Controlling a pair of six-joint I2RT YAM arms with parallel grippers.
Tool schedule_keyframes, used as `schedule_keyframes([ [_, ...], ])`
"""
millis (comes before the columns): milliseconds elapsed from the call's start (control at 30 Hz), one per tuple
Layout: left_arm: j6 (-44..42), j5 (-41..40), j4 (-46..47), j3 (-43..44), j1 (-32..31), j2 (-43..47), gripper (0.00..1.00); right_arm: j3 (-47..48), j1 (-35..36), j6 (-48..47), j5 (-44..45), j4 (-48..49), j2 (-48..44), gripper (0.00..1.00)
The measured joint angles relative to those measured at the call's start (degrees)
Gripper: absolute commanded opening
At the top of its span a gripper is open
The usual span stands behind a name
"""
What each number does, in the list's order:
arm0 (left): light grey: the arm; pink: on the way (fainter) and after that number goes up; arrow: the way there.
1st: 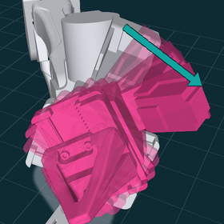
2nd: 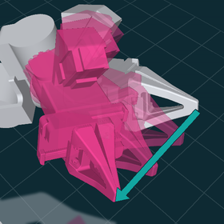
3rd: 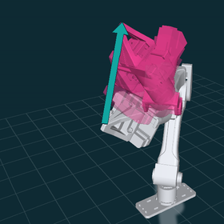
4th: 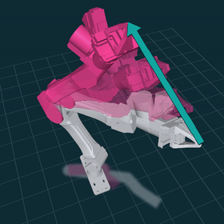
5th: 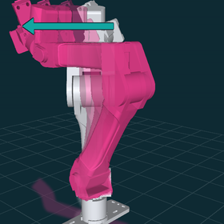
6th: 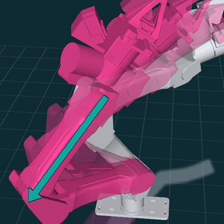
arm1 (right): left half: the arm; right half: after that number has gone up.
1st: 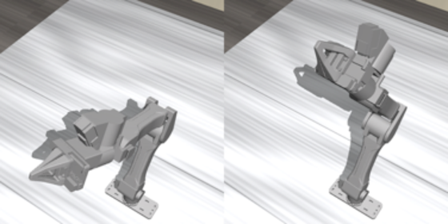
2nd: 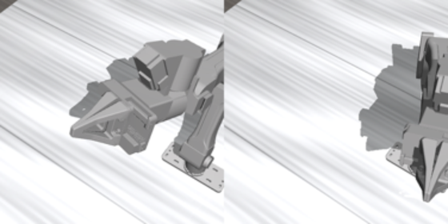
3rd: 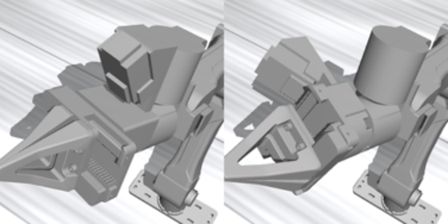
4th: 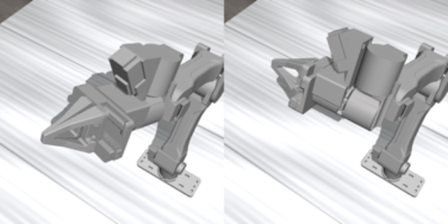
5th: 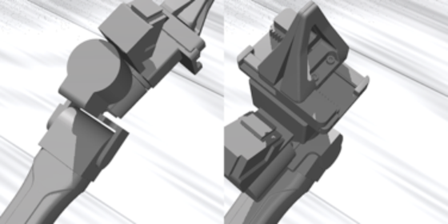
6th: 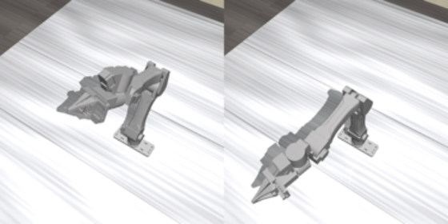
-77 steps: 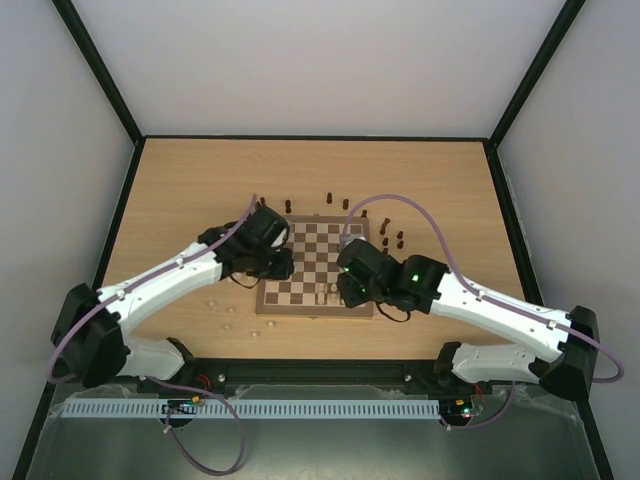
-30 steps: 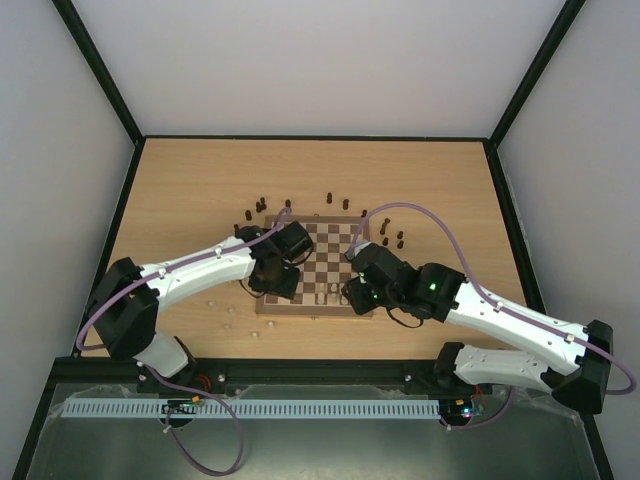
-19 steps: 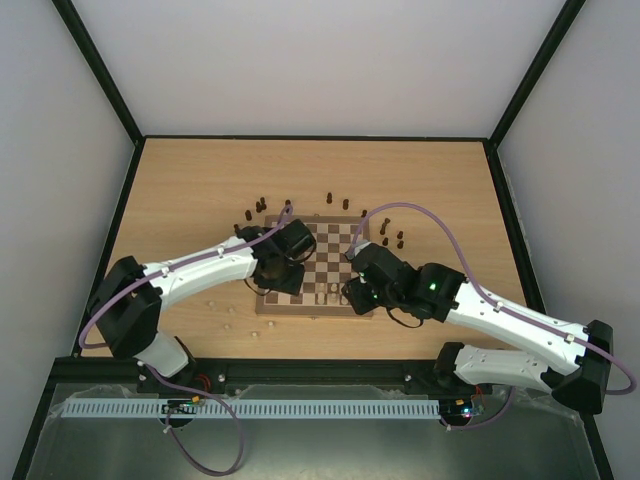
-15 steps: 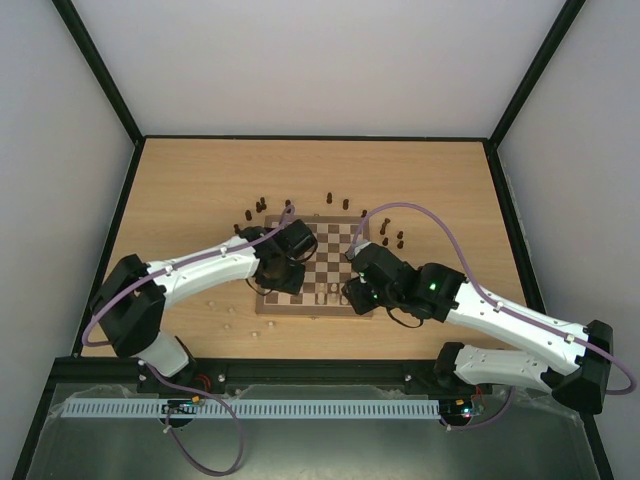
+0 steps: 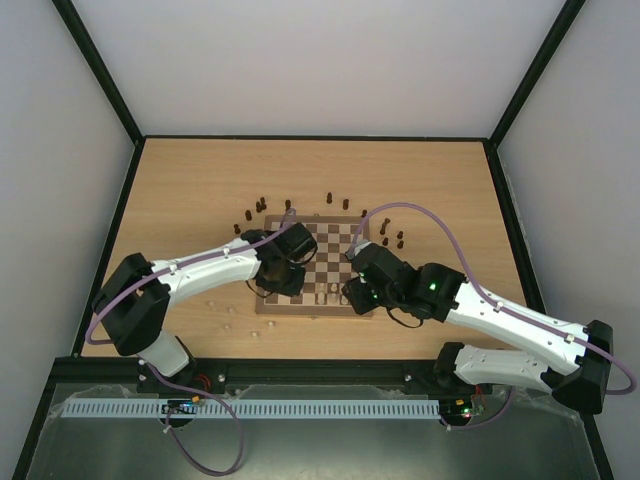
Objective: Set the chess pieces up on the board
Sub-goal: Place the chess piece on the chessboard.
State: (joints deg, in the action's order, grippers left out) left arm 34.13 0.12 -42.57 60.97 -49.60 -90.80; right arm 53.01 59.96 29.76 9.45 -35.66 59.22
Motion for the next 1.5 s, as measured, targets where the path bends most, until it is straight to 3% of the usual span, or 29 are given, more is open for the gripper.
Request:
schedule_keyframes([
  [333,0.04,0.04,0.46,-0.31,-0.17,0.0,0.1,-0.11,0.0,0.0,0.04,0.0,0.0,0.36],
  [833,2.56,-0.2,0.66,2.05,-6.62,-0.52,0.1,-0.17,0.0,0.07,1.31,-0.04,-1.29,0.36],
  [1500,3.39,-0.44,1.68,3.72,-7.91,-3.98,0.11,-0.17,0.0,0.07,1.36,-0.02,-1.97,0.36],
])
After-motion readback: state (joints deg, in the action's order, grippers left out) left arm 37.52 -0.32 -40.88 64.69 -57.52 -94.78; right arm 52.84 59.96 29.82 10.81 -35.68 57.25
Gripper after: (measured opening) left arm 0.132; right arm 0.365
